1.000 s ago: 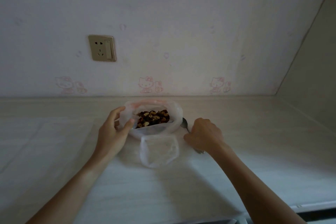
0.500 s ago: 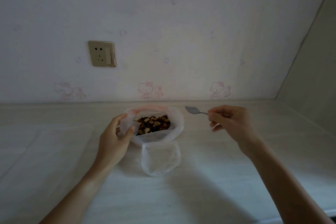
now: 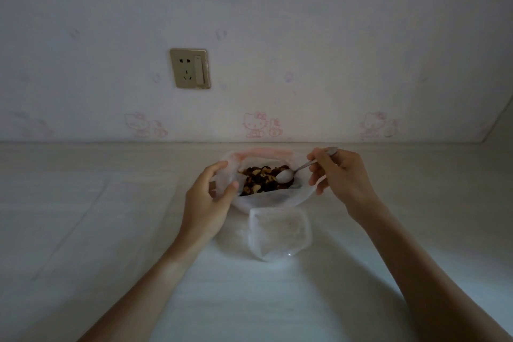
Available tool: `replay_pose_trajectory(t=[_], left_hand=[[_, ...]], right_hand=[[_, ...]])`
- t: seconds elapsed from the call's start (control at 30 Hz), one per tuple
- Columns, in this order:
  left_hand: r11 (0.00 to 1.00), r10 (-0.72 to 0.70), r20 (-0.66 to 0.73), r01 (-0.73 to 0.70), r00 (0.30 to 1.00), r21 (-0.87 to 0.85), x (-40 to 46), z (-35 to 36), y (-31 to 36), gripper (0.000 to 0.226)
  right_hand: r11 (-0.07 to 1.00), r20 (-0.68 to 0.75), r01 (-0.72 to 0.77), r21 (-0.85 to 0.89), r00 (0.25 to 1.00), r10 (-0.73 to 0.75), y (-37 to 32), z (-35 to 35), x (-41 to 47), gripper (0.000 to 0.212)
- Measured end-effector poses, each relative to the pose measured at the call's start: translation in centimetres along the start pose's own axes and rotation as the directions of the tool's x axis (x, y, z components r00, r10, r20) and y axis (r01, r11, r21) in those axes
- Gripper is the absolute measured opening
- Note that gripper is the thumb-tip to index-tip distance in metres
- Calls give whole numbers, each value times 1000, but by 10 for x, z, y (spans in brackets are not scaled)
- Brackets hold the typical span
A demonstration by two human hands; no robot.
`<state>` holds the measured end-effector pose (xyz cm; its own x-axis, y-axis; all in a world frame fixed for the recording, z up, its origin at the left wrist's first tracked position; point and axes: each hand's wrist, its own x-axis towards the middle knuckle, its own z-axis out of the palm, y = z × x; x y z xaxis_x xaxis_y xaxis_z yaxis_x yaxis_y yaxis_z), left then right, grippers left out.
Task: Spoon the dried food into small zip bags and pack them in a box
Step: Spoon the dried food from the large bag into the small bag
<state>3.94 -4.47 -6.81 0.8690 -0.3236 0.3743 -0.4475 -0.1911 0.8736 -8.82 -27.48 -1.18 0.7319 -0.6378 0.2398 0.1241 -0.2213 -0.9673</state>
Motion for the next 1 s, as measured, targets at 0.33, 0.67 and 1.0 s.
replay_pose_trajectory(t=[0.33,0.67,1.0], left_hand=[[999,17,19,-16,1000,-34,2,0,0,37],[999,42,23,-42,999,-5,1,1,0,37],[999,48,36,-48,998,5,-3,0,9,41]], right_hand=[[975,28,140,-174,990,-138,11,-3,-5,32],[998,95,-65,3,993,65,19,15,-10,27],[982,108,-169,81,981,160,15,37,-18,19]])
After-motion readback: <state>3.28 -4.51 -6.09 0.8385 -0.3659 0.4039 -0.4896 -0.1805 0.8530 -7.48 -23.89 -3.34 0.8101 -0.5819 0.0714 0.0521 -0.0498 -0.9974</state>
